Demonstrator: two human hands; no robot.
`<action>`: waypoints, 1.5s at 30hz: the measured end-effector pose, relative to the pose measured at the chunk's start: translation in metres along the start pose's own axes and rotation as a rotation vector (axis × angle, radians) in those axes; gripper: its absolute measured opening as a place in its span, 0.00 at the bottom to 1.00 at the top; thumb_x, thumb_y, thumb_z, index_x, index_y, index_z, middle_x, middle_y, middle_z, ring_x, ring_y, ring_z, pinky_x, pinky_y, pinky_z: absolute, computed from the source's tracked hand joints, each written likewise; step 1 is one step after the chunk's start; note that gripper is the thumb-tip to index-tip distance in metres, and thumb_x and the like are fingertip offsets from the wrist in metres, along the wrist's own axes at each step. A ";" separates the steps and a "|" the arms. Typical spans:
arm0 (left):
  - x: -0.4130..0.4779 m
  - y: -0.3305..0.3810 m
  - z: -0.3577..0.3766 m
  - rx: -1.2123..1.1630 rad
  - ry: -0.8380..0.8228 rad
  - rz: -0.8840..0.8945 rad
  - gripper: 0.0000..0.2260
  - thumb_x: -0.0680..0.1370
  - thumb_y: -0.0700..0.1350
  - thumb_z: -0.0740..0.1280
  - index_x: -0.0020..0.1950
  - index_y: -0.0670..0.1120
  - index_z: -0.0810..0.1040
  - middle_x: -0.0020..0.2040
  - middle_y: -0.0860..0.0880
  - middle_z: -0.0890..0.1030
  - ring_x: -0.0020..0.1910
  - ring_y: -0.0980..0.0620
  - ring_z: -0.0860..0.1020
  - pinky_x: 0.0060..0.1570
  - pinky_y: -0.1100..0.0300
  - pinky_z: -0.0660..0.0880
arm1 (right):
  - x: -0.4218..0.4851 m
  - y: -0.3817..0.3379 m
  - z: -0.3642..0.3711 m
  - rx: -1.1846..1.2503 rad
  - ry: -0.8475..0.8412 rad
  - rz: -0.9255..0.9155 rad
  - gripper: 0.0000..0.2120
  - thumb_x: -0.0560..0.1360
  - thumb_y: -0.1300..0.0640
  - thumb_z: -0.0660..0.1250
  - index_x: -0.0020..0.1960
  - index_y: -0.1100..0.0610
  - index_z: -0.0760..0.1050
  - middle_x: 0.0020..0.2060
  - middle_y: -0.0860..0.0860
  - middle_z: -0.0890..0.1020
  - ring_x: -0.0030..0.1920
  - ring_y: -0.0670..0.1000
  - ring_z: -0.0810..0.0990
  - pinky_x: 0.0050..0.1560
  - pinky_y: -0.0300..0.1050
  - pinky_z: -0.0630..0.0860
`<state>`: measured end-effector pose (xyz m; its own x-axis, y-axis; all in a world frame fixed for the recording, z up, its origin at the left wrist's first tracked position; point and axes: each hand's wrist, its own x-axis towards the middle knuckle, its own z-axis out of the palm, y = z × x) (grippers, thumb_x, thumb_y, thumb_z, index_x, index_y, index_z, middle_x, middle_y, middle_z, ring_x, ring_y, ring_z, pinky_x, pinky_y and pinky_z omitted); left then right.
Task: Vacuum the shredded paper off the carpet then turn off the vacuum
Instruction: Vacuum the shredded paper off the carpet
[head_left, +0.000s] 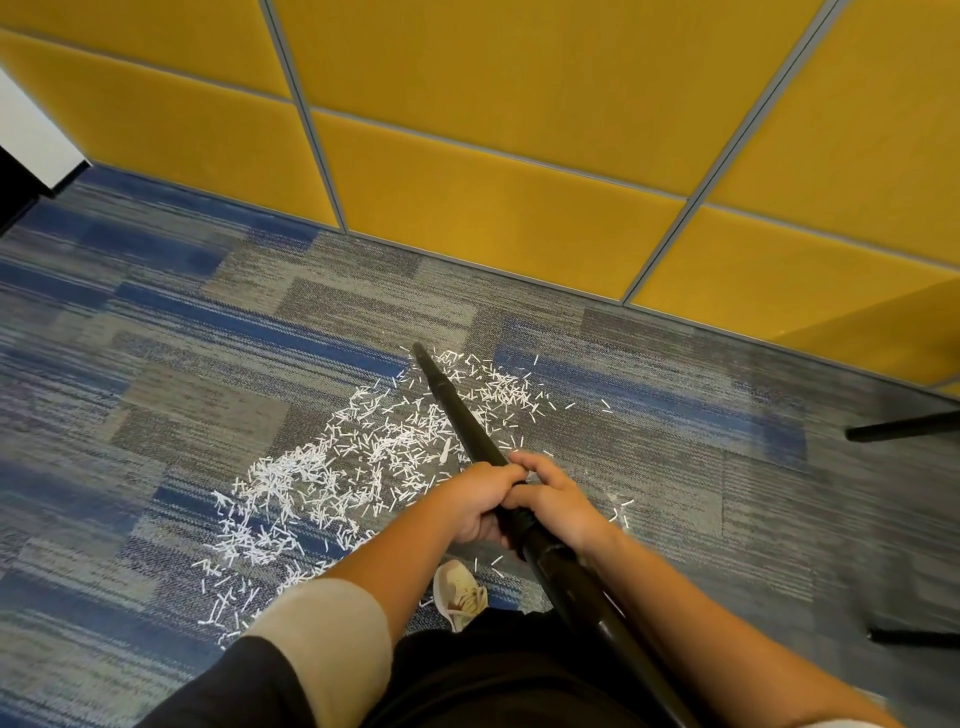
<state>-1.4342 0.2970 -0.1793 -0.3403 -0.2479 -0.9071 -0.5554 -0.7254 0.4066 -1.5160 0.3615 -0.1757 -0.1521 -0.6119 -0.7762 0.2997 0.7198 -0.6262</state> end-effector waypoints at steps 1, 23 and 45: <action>0.000 -0.001 -0.001 0.000 0.004 0.002 0.06 0.81 0.44 0.59 0.46 0.43 0.68 0.36 0.42 0.77 0.32 0.45 0.78 0.33 0.52 0.76 | 0.001 0.000 0.002 -0.007 -0.006 -0.003 0.22 0.72 0.70 0.64 0.58 0.48 0.70 0.34 0.58 0.77 0.22 0.50 0.76 0.21 0.38 0.71; -0.003 0.004 -0.005 0.016 0.051 0.027 0.09 0.82 0.46 0.58 0.45 0.42 0.68 0.18 0.48 0.73 0.15 0.52 0.73 0.15 0.66 0.68 | 0.008 -0.004 0.002 -0.021 -0.015 -0.003 0.25 0.71 0.69 0.64 0.64 0.50 0.68 0.37 0.60 0.77 0.24 0.52 0.76 0.22 0.39 0.72; 0.020 -0.004 0.012 0.019 -0.033 -0.032 0.05 0.80 0.45 0.60 0.46 0.45 0.71 0.36 0.43 0.77 0.35 0.45 0.78 0.46 0.47 0.76 | 0.002 0.009 -0.009 0.056 0.114 -0.015 0.25 0.71 0.71 0.65 0.64 0.54 0.70 0.41 0.55 0.78 0.36 0.50 0.77 0.30 0.37 0.74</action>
<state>-1.4482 0.3027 -0.1973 -0.3469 -0.2028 -0.9157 -0.5803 -0.7206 0.3794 -1.5219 0.3697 -0.1839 -0.2623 -0.5785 -0.7724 0.3484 0.6896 -0.6349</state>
